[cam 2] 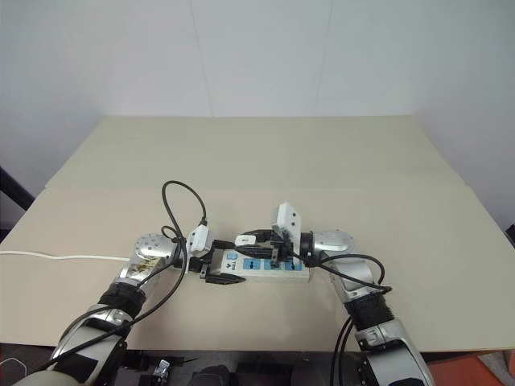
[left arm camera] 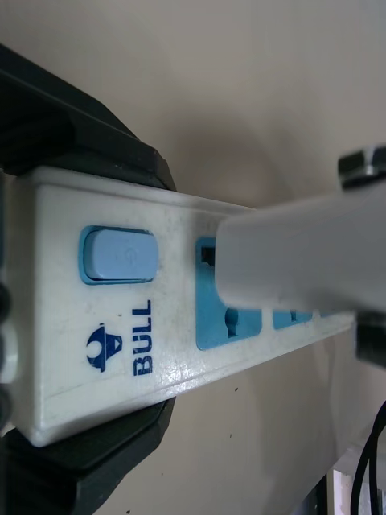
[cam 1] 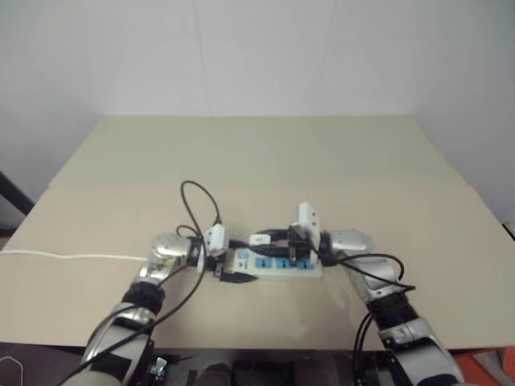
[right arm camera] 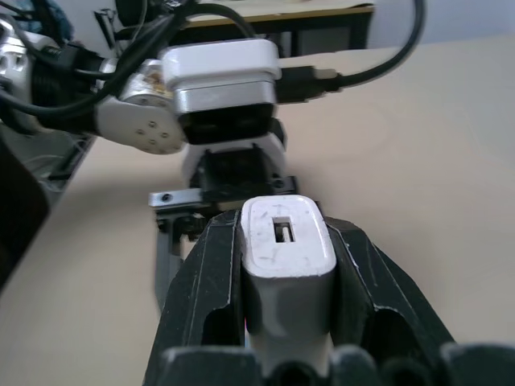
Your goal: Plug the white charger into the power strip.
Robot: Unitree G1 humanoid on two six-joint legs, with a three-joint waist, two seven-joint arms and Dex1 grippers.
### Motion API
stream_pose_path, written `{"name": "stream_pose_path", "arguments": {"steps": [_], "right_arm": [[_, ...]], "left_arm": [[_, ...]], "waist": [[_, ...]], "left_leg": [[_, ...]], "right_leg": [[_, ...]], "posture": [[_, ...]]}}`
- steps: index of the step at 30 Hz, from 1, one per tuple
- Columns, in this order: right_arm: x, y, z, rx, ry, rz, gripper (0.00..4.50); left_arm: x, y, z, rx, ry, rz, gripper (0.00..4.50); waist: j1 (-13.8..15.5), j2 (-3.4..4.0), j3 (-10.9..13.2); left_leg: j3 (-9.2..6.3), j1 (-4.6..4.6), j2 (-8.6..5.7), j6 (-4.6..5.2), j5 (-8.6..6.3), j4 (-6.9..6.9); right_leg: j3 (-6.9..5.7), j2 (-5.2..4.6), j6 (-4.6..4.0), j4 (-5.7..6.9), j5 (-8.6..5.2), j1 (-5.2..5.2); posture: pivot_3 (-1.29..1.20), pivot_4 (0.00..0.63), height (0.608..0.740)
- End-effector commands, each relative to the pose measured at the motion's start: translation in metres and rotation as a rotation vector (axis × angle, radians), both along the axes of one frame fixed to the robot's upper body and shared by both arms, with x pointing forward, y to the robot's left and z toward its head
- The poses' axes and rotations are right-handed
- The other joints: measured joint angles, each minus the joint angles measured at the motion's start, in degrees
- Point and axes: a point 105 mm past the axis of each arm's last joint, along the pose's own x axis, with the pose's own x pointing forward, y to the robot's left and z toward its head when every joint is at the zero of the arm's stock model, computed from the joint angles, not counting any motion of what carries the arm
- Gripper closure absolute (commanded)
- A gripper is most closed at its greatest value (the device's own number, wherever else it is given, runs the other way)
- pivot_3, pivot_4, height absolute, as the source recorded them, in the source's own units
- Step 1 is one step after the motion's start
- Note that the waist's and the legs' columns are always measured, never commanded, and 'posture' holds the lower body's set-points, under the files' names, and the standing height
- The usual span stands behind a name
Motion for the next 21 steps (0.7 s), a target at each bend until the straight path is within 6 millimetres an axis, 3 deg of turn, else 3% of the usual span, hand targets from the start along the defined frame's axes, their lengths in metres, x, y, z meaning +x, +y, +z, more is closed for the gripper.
{"name": "stream_pose_path", "arguments": {"steps": [1,5,14,21], "right_arm": [[0.008,-0.007,-0.008,-0.025,0.008,-0.047,3.38],[0.007,-0.009,-0.013,-0.045,0.018,-0.037,3.38],[-0.017,-0.036,-0.064,-0.162,0.162,-0.012,3.38],[-0.019,-0.041,-0.084,-0.209,0.227,-0.032,3.38]], "left_arm": [[-0.008,-0.003,-0.011,0.049,0.027,-0.041,1.2],[-0.009,-0.002,-0.011,0.053,0.027,-0.041,1.2],[-0.008,0.001,-0.01,0.056,0.024,-0.029,1.2],[-0.003,0.007,-0.008,0.066,0.012,-0.003,1.2]], "waist": [[0.0,0.0,0.0],[-0.1,0.0,0.0],[0.3,-0.06,-0.1],[0.2,-0.11,-0.1]], "left_leg": [[0.0,0.03,0.0,0.0,0.0,0.0],[0.0,0.15,0.0,0.0,0.0,0.0],[-0.06,0.42,-0.02,0.01,-0.01,0.0],[-0.05,0.6,-0.01,0.02,-0.02,-0.01]], "right_leg": [[0.0,0.0,0.0,0.01,0.0,0.03],[0.0,0.0,0.0,-0.05,0.0,0.17],[-0.04,-0.03,0.02,-0.09,-0.01,0.56],[-0.03,-0.02,0.02,-0.16,-0.02,0.67]], "posture": [[0.0,0.15,0.74],[0.0,0.15,0.74],[0.0,0.15,0.74],[0.0,0.15,0.74]]}}
